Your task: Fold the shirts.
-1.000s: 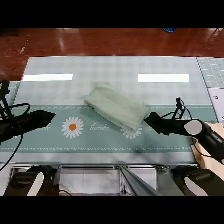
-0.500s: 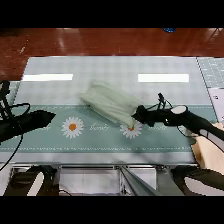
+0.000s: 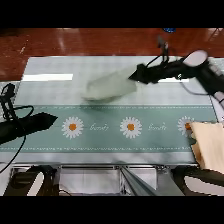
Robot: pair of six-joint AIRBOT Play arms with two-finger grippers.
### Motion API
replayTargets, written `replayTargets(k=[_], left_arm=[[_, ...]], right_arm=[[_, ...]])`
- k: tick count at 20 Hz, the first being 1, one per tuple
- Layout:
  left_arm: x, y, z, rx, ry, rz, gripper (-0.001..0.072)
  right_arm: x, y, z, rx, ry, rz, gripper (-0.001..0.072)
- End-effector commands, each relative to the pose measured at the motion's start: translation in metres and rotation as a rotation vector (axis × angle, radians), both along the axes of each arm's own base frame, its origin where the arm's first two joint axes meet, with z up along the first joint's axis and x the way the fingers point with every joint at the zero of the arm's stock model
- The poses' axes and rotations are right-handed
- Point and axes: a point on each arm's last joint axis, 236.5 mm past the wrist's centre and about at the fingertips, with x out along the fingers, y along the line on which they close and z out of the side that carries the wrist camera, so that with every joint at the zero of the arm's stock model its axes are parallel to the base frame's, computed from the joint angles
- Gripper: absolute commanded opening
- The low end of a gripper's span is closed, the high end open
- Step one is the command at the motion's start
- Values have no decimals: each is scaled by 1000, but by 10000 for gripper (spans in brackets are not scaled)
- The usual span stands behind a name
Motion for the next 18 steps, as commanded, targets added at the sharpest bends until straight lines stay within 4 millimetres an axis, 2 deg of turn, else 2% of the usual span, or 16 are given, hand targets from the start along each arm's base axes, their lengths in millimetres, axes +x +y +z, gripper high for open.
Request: replayTargets(k=[1, 4, 7, 9, 11, 14, 16, 18], left_arm=[[-7, -2, -9, -3, 36, -10, 18], [-7, -3, -9, -7, 37, -11, 19], [-7, -3, -9, -10, 37, -12, 19], [-11, -4, -11, -11, 53, -20, 19], [-13, -5, -12, -11, 62, -25, 19], [-11, -5, -11, -11, 55, -22, 18], [-10, -4, -10, -11, 48, -18, 19], [-9, -4, -10, -11, 46, -17, 18]], right_arm=[[12, -60, 78, -120, -89, -62, 26], [0, -115, 128, -125, -131, -166, 25], [-24, -181, 155, -146, -130, -323, 26], [-53, -228, 153, -199, -61, -419, 26], [-89, -276, 141, -286, 47, -526, 24], [-149, -329, 123, -410, 228, -667, 24], [-176, -348, 120, -443, 256, -772, 24], [-213, -358, 99, -488, 334, -853, 25]])
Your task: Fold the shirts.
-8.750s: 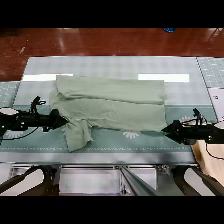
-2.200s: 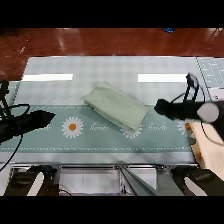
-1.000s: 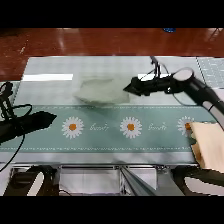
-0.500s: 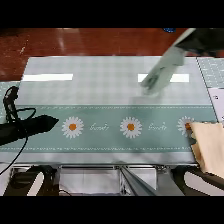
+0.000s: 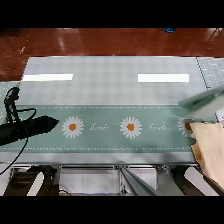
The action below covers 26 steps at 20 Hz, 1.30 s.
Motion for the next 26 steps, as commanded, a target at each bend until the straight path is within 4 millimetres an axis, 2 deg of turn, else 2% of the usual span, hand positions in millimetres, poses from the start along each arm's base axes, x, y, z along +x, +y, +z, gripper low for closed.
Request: replayTargets(k=[1, 3, 6, 7, 8, 9, 10, 12, 14, 15, 16, 17, 18, 19, 20, 21, 22, 23, 24, 25, 26], left_arm=[[1, 0, 0, 0, -2, 1, 19], [1, 0, 0, 0, -3, 2, 18], [1, 0, 0, 0, -2, 1, 19], [1, 0, 0, 0, -2, 1, 18], [1, 0, 0, 0, -4, 2, 19], [2, 0, 1, 0, -8, 4, 19], [3, 1, 1, 0, -13, 7, 19], [11, 5, 5, 37, -70, -18, 19], [31, 17, 16, 54, -151, 40, 19], [41, 22, 26, 54, -187, 68, 19], [52, 24, 37, 41, -210, 84, 19], [63, 19, 52, 14, -226, 76, 19], [76, 9, 68, -22, -246, 49, 18], [92, -5, 88, -65, -275, 6, 18], [109, -19, 106, -100, -291, -36, 18], [125, -36, 118, -116, -287, -89, 18], [134, -57, 126, -122, -264, -163, 18], [138, -82, 131, -128, -237, -248, 18], [141, -107, 133, -117, -223, -337, 18], [145, -121, 128, -73, -217, -392, 18], [153, -123, 115, 2, -203, -406, 18]], right_arm=[[-97, -19, -45, -21, 259, -186, 25], [-147, -31, -73, -38, 379, -347, 25], [-232, -41, -101, -120, 581, -638, 26], [-246, -37, -110, -123, 621, -676, 39], [-250, -31, -121, -107, 642, -671, 175], [-253, -26, -131, -88, 666, -662, 371], [-254, -24, -137, -75, 684, -648, 408], [-241, -26, -142, -39, 677, -604, 408], [-214, -30, -141, 8, 618, -533, 381], [-189, -33, -135, 43, 542, -492, 264], [-155, -33, -126, 92, 430, -441, 109], [-101, -27, -106, 168, 239, -359, 27], [-44, -10, -75, 247, 25, -234, 26], [9, 20, -36, 333, -178, -83, 26], [44, 50, -4, 379, -304, 45, 26], [71, 79, 13, 367, -358, 154, 26], [88, 106, 14, 320, -345, 247, 26], [101, 137, 3, 251, -297, 353, 26], [108, 163, -15, 169, -228, 450, 26], [111, 189, -39, 79, -152, 551, 26], [107, 211, -65, -19, -69, 646, 27]])
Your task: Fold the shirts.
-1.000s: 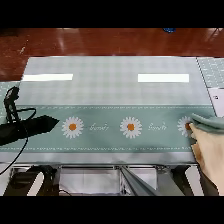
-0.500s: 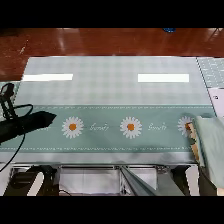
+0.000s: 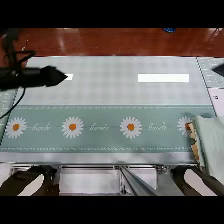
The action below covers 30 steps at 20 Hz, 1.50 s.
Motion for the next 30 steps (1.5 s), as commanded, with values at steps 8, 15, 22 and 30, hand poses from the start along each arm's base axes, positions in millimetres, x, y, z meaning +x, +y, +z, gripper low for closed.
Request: replayTargets(k=[8, 15, 22, 30], left_arm=[[44, 75, -102, 421, 274, 186, 19], [44, 77, -104, 428, 278, 180, 19], [44, 77, -104, 428, 278, 180, 19], [44, 77, -104, 428, 278, 180, 19]], right_arm=[[45, 32, -126, -674, 219, 181, 25], [62, 18, -169, -630, 297, 151, 26], [65, 17, -169, -635, 284, 148, 26], [65, 17, -169, -635, 284, 148, 26]])
